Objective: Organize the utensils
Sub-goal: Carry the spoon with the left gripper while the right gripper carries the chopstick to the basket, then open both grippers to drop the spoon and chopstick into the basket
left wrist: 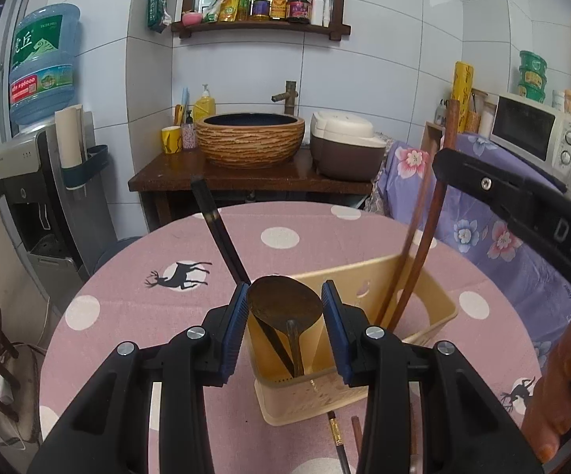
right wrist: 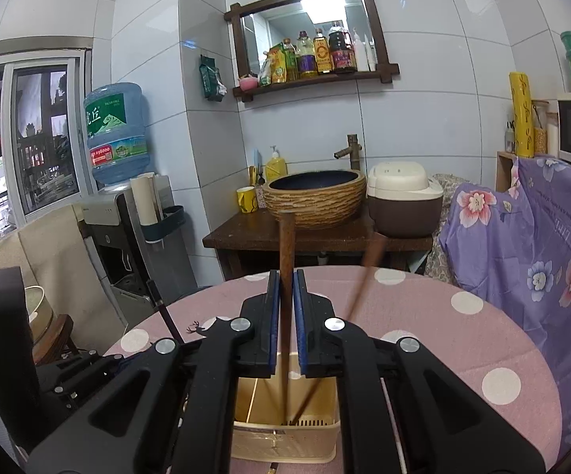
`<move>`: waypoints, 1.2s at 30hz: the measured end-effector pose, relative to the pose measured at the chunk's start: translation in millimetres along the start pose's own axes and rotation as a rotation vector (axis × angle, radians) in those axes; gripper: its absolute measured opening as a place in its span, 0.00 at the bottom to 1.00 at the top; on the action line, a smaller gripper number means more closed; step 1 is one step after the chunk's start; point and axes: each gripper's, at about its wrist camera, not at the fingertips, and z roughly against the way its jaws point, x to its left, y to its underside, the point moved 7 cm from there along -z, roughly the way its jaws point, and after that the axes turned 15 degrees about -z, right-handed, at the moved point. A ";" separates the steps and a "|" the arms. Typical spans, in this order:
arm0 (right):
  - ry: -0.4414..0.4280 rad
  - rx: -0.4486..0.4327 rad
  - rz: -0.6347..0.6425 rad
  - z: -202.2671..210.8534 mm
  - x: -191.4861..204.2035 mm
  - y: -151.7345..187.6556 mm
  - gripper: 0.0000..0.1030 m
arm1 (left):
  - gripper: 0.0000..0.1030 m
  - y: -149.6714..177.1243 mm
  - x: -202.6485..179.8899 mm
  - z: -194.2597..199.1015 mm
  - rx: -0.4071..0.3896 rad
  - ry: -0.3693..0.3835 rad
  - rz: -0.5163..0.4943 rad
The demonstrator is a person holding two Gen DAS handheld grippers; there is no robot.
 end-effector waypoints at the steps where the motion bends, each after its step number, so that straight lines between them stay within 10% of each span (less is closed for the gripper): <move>1: -0.001 -0.001 0.006 -0.9 0.0 1.6 0.08 | 0.37 1.8 -1.0 -0.4 -0.008 -0.009 -0.009; 12: -0.047 -0.034 0.085 6.5 14.7 2.2 0.10 | 0.48 1.5 -1.6 12.0 -0.041 -0.011 -0.015; 16: -0.073 -0.085 0.097 27.2 21.5 -4.9 0.41 | 0.61 6.5 -1.5 36.8 -0.082 -0.030 -0.015; 21: -0.077 -0.081 0.084 56.0 18.3 -3.0 0.45 | 0.74 29.6 -0.6 62.1 -0.092 -0.052 -0.015; 36: 0.080 0.176 0.098 97.5 -41.0 119.3 0.51 | 0.79 131.5 13.8 79.9 0.050 -0.089 0.118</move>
